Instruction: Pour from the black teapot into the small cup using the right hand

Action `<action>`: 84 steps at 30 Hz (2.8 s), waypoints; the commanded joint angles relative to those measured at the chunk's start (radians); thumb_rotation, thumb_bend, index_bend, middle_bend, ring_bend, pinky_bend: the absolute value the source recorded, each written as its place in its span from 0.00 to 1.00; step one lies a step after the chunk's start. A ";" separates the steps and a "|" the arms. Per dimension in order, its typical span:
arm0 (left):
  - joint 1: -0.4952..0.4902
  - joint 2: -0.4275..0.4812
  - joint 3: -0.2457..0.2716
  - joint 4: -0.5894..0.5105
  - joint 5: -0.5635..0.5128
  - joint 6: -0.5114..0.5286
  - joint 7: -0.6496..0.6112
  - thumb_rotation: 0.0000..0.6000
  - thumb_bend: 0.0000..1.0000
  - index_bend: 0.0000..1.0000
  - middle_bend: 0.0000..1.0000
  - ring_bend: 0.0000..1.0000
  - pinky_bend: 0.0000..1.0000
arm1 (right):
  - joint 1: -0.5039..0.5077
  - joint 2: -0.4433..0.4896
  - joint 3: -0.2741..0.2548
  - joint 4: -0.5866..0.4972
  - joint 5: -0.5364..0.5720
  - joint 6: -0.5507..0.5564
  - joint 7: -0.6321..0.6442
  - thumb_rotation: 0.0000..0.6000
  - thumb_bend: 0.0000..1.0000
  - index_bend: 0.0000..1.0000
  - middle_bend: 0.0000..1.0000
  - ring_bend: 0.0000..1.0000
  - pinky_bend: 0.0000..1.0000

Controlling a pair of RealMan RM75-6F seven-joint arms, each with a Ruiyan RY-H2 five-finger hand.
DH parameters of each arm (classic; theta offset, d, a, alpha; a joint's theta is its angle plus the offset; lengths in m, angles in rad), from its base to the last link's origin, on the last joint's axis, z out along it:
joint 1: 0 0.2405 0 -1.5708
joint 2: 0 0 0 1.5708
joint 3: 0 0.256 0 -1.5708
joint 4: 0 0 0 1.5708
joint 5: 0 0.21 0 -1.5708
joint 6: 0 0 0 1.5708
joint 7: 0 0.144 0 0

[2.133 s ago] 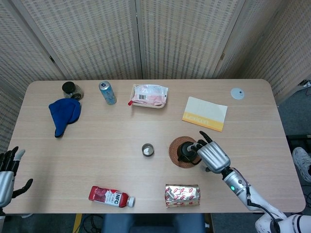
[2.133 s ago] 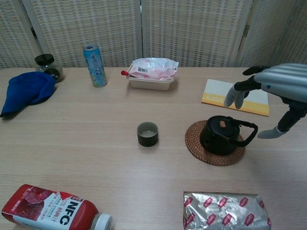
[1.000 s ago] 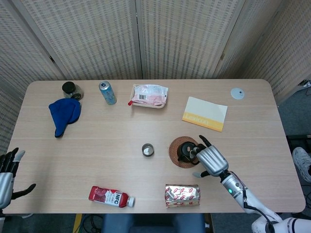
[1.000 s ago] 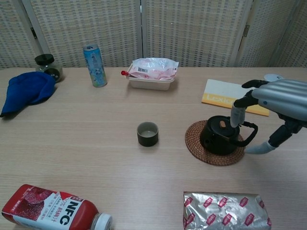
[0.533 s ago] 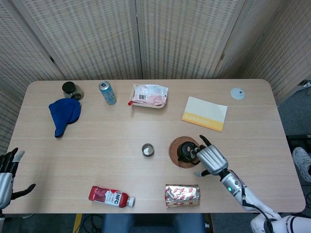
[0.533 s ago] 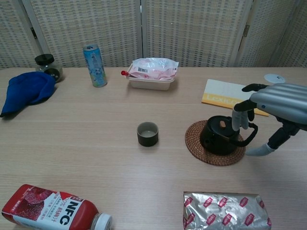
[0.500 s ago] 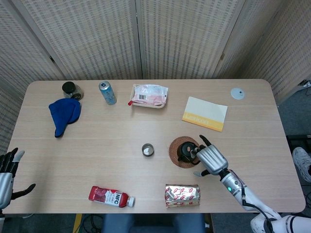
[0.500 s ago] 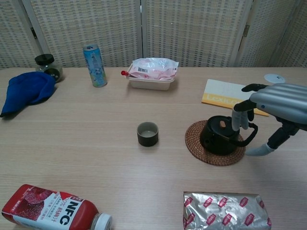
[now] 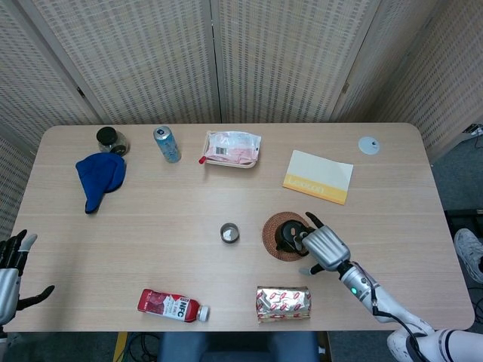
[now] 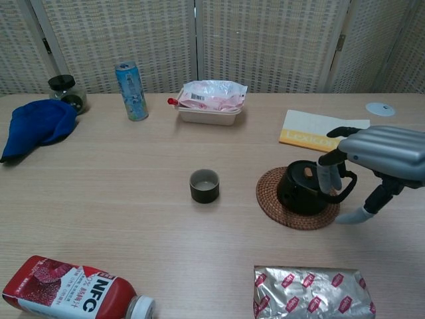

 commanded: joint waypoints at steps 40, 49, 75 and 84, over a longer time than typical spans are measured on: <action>0.006 -0.009 0.001 0.015 -0.006 -0.004 -0.007 1.00 0.13 0.00 0.00 0.00 0.00 | 0.009 -0.001 -0.031 0.020 0.034 -0.076 -0.089 0.68 0.00 0.49 0.52 0.42 0.00; 0.008 -0.009 0.002 0.015 -0.007 -0.003 -0.006 1.00 0.13 0.00 0.00 0.00 0.00 | 0.006 -0.016 -0.025 0.034 0.049 -0.073 -0.101 0.80 0.00 0.58 0.63 0.55 0.00; 0.018 0.003 0.000 0.011 -0.011 0.005 -0.003 1.00 0.13 0.00 0.00 0.00 0.00 | 0.108 -0.040 0.064 0.104 0.037 -0.147 0.096 0.77 0.00 0.90 0.96 0.86 0.00; 0.014 0.000 0.000 0.010 -0.010 -0.001 -0.003 1.00 0.13 0.00 0.00 0.00 0.00 | 0.118 -0.037 0.093 0.098 0.065 -0.133 0.117 0.67 0.00 0.94 0.98 0.89 0.06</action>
